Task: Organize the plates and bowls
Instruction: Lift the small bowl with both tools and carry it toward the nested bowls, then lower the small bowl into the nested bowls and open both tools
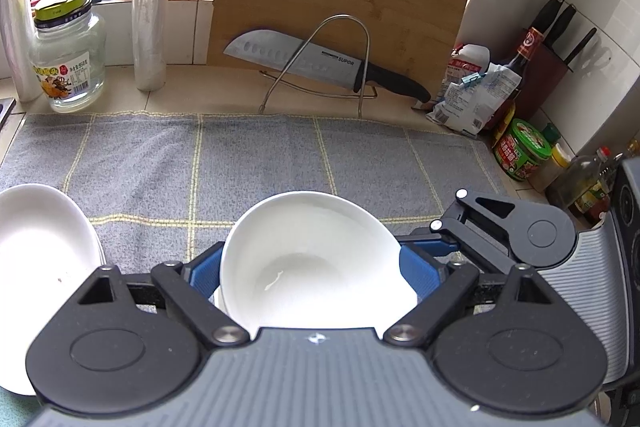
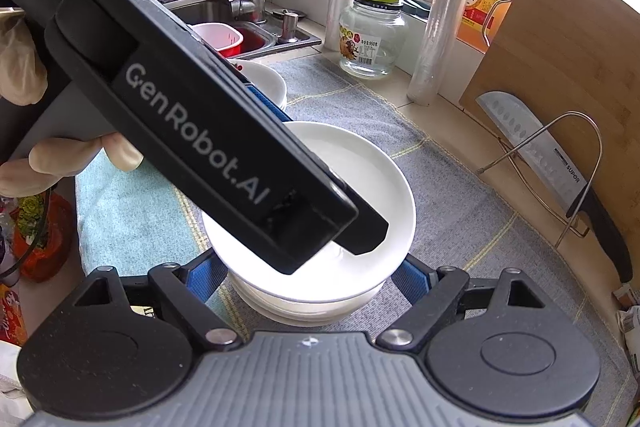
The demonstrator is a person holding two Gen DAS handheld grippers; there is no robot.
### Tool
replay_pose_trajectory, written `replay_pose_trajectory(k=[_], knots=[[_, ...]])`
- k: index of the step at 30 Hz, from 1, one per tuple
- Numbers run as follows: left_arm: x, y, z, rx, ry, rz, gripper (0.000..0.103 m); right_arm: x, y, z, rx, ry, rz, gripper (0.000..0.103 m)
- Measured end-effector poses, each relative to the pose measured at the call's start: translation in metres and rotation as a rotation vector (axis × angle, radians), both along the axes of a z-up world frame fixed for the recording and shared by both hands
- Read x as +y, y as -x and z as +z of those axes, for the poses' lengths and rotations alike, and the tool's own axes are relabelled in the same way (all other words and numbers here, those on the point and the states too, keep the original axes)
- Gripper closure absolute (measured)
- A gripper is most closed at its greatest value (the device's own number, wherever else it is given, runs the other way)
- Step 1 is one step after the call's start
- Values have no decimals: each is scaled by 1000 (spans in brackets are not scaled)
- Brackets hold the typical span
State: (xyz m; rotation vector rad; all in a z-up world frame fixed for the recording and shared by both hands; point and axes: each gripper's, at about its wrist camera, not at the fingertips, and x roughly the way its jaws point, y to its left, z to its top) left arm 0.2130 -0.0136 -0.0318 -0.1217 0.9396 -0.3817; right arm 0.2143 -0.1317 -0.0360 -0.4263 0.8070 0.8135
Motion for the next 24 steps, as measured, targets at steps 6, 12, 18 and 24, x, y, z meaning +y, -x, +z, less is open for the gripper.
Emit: replay_pose_trajectory(k=[6, 12, 18, 24], knots=[[0, -1, -3, 1, -4, -5, 13, -1, -2, -2, 9, 0, 0, 12], [-2, -2, -6, 3, -7, -9, 13, -2, -3, -3, 13, -1, 4, 12], [-2, -4, -9, -1, -13, -14, 13, -4, -3, -3, 16, -6, 3, 12], [-3, -4, -9, -2, -12, -13, 13, -4, -4, -3, 25, -12, 1, 12]])
